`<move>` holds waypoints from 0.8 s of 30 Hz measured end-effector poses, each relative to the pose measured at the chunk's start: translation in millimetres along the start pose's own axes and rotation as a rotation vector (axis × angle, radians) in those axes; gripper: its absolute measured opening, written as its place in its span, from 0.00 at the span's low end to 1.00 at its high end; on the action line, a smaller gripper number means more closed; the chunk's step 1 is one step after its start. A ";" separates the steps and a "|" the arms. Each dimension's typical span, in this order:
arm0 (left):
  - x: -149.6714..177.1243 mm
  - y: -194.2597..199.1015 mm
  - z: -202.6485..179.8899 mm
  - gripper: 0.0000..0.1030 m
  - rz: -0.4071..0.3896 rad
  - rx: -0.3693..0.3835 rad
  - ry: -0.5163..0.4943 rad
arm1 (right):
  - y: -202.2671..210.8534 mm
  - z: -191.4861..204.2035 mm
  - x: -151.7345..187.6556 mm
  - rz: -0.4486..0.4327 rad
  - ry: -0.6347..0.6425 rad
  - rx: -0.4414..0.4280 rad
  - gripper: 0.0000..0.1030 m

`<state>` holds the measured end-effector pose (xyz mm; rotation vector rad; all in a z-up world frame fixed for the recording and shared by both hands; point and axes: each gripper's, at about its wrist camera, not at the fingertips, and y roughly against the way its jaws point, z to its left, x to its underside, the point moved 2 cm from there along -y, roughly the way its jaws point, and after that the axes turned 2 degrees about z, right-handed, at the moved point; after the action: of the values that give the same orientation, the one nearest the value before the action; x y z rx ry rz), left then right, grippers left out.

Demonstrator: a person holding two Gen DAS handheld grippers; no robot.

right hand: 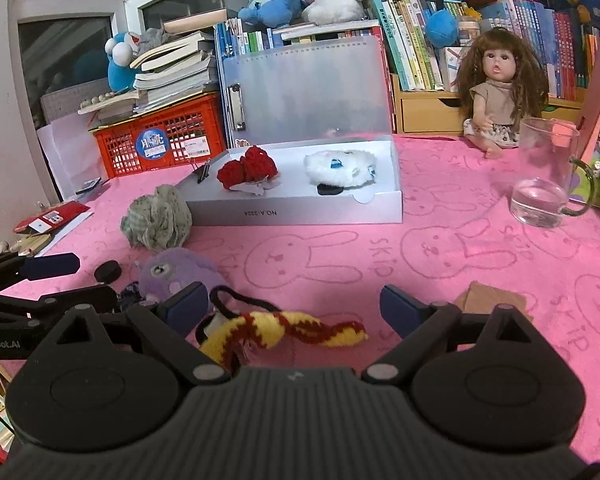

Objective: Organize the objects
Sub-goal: 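Withdraw both grippers from the box toward the remaining toys, then grasp the blue floral pouch with the left gripper while the right gripper grasps the yellow-red crocheted snake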

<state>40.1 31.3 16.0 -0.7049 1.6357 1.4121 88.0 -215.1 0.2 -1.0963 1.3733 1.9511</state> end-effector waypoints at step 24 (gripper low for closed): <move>15.8 -8.5 -4.8 0.75 0.050 -0.029 -0.020 | -5.4 7.5 10.7 0.031 -0.013 -0.052 0.71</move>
<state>38.5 26.6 -1.8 -0.6680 1.6305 1.4767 83.9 -206.5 -10.4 -1.0901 1.3464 2.0231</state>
